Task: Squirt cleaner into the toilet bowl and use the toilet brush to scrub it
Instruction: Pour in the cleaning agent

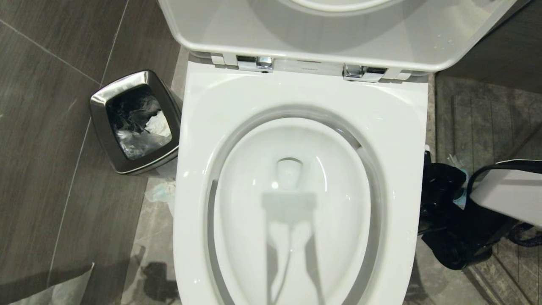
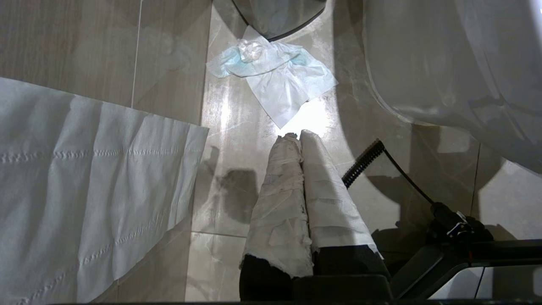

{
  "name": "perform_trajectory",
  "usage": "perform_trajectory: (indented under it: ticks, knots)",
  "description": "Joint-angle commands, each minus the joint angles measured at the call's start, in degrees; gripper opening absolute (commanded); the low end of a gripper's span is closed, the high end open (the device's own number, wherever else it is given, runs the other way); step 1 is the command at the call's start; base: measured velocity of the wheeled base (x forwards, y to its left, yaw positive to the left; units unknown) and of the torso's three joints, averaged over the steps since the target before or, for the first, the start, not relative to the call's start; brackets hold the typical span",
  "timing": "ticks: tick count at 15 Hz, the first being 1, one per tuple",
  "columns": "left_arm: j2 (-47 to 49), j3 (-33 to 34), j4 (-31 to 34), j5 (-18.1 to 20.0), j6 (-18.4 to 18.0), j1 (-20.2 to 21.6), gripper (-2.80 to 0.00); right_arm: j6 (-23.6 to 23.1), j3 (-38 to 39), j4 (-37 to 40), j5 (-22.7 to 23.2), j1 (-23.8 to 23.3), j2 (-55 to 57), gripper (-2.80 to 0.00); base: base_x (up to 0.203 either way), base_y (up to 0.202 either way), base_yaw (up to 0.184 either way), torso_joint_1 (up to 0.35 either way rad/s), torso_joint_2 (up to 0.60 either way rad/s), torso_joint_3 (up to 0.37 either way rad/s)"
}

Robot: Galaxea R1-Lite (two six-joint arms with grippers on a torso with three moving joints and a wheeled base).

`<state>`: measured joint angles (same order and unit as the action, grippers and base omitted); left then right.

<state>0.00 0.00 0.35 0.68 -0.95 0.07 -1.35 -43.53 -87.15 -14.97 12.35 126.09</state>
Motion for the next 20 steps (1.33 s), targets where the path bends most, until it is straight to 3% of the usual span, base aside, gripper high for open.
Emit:
perform_trajectory:
  ticks: [1, 13, 20]
  knots:
    - [0.0, 0.0, 0.0, 0.0, 0.0, 0.0, -2.8, -1.9, -3.7, -0.5, 0.0, -1.0, 2.9, 0.0, 0.0, 0.0, 0.0, 0.0, 0.0, 0.0]
    - [0.0, 0.0, 0.0, 0.0, 0.0, 0.0, -2.8, -5.4, -19.8, -0.5, 4.4, -2.1, 9.3, 0.0, 0.0, 0.0, 0.0, 0.001, 0.0, 0.0]
    - [0.0, 0.0, 0.0, 0.0, 0.0, 0.0, -2.8, -8.6, -24.7, -0.5, 6.1, -3.5, 11.9, 0.0, 0.0, 0.0, 0.0, 0.0, 0.0, 0.0]
